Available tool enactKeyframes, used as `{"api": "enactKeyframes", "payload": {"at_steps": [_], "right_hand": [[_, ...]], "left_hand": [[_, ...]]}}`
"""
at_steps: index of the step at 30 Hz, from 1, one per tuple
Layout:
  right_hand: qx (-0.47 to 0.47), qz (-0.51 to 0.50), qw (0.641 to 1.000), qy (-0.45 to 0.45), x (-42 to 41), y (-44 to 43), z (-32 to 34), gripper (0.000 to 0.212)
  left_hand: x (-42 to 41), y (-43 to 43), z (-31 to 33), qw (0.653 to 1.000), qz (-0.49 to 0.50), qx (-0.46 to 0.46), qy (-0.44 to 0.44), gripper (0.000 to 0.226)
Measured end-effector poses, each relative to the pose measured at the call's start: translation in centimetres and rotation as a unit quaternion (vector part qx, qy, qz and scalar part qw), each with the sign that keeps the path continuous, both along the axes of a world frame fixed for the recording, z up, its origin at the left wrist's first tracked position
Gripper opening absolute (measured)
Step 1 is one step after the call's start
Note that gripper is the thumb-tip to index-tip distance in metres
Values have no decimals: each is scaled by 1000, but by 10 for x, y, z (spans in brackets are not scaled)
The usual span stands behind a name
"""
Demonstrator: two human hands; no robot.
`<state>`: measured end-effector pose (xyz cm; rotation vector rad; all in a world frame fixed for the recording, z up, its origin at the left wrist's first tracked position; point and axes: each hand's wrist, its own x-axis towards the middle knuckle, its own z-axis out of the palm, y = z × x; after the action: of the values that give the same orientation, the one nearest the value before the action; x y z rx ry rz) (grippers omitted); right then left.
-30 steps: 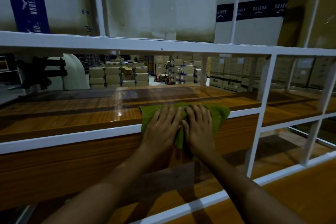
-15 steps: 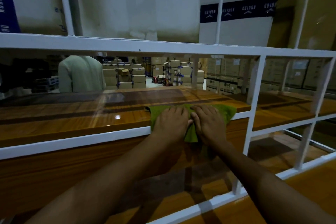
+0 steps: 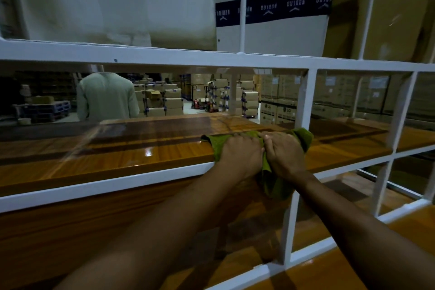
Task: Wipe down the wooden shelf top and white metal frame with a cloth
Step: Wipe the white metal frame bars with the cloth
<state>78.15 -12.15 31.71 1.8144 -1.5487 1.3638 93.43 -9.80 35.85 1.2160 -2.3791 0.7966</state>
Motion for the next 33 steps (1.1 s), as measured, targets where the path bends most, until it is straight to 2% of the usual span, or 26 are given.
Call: {"api": "enactKeyframes", "payload": {"at_steps": [2,6,8,10,12,18,22,26,29,33], "right_hand": [[-11,-1,1000,-8,-10,-2,-2,59],[-47,-64,997,-10,-6,-12,-30,36],[-45,-81,995,-45,6,-18,-44,43],[-82,-48,989,-116,27,-16,-49,51],[-121,-37,978,-167,54,-7,-50,50],[-67,-69,979,-181,115,6,-83,62],[-29,-58,986,-157,154,18,-92,63],[-7,-38,995,-87,200,37,-106,65],[3,-14,999,-45,232,46,-121,65],[25,11,999,-38,240,55,-126,67]], "left_hand": [[-14,-7,-2,1000,-9,3,11,34],[-15,-8,-12,1000,-19,-10,16,32],[-5,-7,-19,998,-40,-47,-9,36],[10,-10,-26,993,-63,-94,-40,46],[27,-11,-34,987,-60,-130,-67,57],[82,-2,-63,974,-54,-183,-120,67],[124,12,-70,970,-40,-199,-134,69],[185,26,-88,972,-32,-190,-131,73],[226,35,-107,972,-31,-200,-119,65],[238,37,-117,973,-19,-204,-104,60]]}}
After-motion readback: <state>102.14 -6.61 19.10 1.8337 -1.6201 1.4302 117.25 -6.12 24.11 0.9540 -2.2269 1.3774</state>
